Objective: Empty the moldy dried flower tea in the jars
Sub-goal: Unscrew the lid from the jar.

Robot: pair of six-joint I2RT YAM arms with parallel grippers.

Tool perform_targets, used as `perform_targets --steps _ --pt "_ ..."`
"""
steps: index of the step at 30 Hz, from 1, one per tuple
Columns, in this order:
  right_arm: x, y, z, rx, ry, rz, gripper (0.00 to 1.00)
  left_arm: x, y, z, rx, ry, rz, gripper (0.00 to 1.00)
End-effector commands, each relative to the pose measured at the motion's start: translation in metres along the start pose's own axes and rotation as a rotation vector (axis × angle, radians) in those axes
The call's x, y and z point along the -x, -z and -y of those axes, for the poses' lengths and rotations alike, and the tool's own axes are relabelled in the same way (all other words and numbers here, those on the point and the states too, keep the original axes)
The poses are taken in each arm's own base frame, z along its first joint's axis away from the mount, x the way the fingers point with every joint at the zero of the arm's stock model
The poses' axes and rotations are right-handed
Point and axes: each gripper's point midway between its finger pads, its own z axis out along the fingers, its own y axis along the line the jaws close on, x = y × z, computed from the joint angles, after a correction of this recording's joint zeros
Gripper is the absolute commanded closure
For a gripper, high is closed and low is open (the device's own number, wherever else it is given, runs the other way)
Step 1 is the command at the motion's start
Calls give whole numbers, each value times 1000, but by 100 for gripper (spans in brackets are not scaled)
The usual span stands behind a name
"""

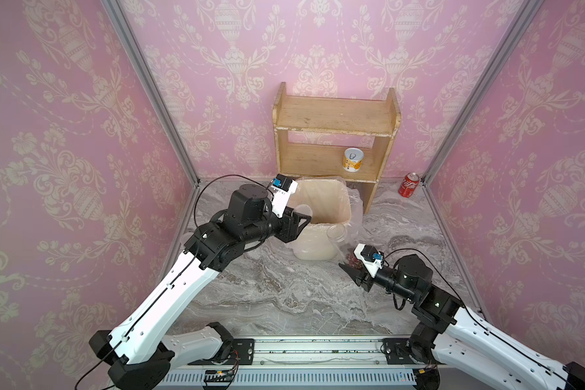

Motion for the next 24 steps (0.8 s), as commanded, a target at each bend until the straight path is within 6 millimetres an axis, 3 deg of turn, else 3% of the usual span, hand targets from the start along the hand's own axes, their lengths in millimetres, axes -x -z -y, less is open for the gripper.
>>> perform_targets --steps 1,16,24 --pt "15 8 10 -58 -13 62 75 -18 -12 5 -36 -54 -23 75" --pt "27 23 20 -129 -31 133 75 -115 -84 24 -39 -174 -133 74" --pt "27 34 24 -157 -28 153 74 -170 -112 20 -5 -237 -181 73"
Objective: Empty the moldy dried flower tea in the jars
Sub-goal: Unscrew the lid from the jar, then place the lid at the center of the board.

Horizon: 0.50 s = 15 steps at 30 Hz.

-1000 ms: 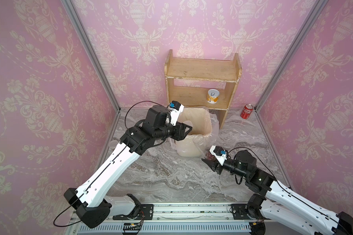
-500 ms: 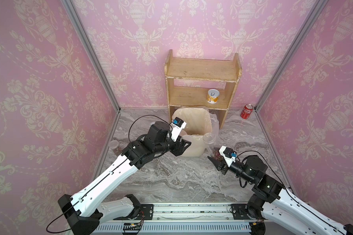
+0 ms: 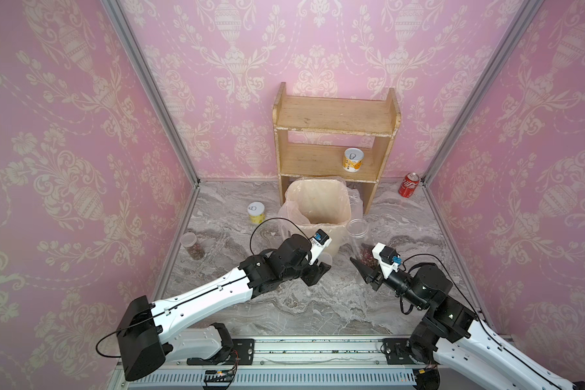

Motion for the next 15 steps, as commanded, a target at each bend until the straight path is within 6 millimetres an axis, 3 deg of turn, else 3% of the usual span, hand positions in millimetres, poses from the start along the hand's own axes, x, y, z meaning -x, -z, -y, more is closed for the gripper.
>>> perform_targets --steps 1,15 --pt "4 3 4 -25 -15 22 74 -4 -14 -6 45 -33 41 73" --pt "3 1 2 -13 -15 8 74 -60 -70 -15 118 -50 36 71"
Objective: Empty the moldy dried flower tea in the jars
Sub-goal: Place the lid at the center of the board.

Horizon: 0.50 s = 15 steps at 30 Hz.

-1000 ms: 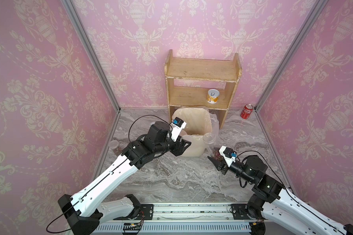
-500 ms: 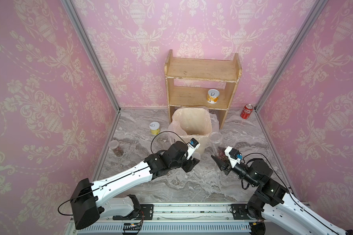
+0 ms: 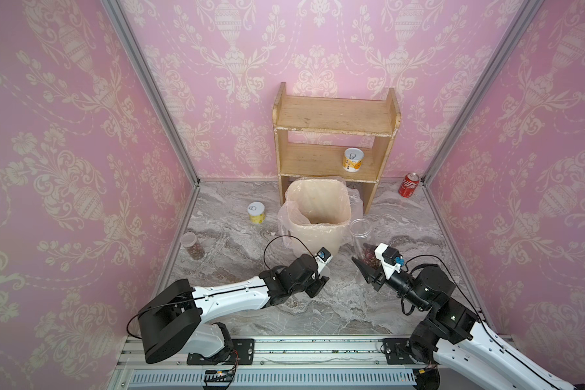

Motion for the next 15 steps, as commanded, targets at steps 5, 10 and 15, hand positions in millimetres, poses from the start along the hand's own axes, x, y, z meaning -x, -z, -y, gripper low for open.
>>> perform_targets --steps 5,10,15 --pt "5 1 2 -8 -13 13 74 -3 -20 -4 61 -5 81 70" --pt "4 2 1 -5 -14 10 74 -13 -33 -8 88 -1 87 69" --pt "4 3 1 -5 -15 10 74 -21 -45 -8 99 -3 69 66"
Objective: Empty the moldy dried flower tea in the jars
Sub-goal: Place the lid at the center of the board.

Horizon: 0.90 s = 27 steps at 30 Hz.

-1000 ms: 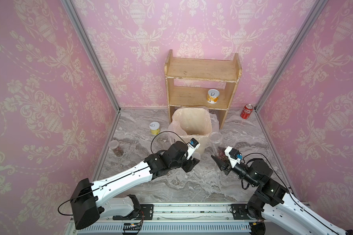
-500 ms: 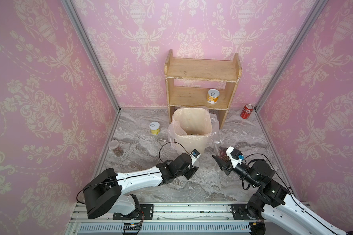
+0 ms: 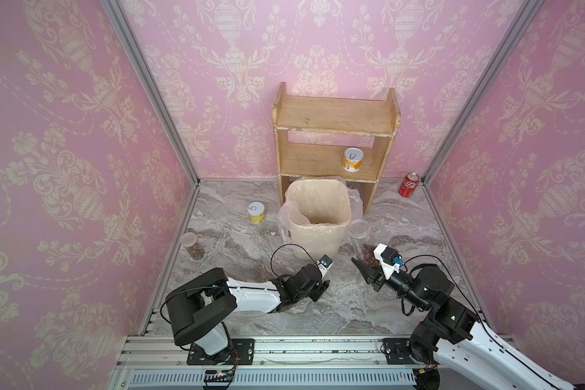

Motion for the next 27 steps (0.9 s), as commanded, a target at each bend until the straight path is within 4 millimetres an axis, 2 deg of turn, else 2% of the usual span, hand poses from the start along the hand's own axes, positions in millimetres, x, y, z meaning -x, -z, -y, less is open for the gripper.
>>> perform_targets --steps 1,16,20,27 --pt "8 3 2 -7 -15 25 74 2 -6 -2 26 13 31 65" --pt "9 2 0 4 -14 15 74 -11 -24 -2 43 45 11 48" --pt "9 1 0 7 -12 7 74 -11 -23 -2 43 39 9 33" --pt "13 3 1 9 -6 -4 74 -1 -10 3 10 40 13 17"
